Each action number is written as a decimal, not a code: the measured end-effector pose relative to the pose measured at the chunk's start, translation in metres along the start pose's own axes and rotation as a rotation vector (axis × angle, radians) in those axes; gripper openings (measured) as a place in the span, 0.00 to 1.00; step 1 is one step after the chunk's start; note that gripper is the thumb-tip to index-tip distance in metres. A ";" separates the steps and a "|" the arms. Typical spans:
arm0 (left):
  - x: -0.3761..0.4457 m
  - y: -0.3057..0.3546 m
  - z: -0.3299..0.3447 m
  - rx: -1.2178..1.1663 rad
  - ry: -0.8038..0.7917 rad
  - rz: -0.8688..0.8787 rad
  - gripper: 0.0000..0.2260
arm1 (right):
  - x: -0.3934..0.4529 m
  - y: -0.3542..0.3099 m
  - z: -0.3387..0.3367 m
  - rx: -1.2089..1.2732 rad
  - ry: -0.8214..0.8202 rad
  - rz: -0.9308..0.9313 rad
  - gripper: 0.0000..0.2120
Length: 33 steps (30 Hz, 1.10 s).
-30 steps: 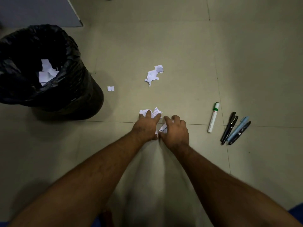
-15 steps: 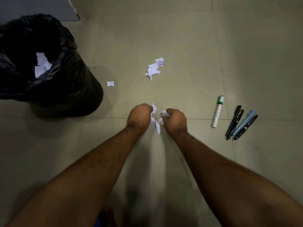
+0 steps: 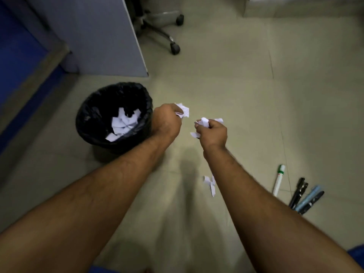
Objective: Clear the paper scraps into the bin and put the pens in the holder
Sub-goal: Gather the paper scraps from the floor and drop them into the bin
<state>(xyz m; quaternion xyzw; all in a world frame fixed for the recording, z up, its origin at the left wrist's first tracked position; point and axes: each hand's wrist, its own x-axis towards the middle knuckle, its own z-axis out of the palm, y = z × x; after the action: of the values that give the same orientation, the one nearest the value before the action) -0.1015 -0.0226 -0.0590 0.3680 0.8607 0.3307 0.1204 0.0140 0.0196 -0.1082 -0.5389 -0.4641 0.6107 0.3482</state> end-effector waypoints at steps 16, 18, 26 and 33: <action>0.067 -0.080 -0.129 0.197 0.051 -0.311 0.09 | -0.033 -0.077 0.172 -0.534 -0.298 -0.346 0.15; 0.066 -0.082 -0.131 0.244 0.014 -0.291 0.13 | -0.034 -0.079 0.173 -0.622 -0.294 -0.389 0.19; 0.058 -0.050 -0.112 0.194 0.058 -0.116 0.15 | -0.023 -0.085 0.136 -0.457 -0.094 -0.414 0.13; 0.053 0.004 -0.048 0.097 0.123 0.077 0.15 | 0.022 -0.059 0.077 -0.277 0.081 -0.329 0.12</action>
<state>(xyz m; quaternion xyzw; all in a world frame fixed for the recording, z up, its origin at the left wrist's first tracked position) -0.1583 -0.0061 -0.0184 0.3852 0.8667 0.3148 0.0366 -0.0704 0.0445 -0.0613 -0.5227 -0.6108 0.4539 0.3843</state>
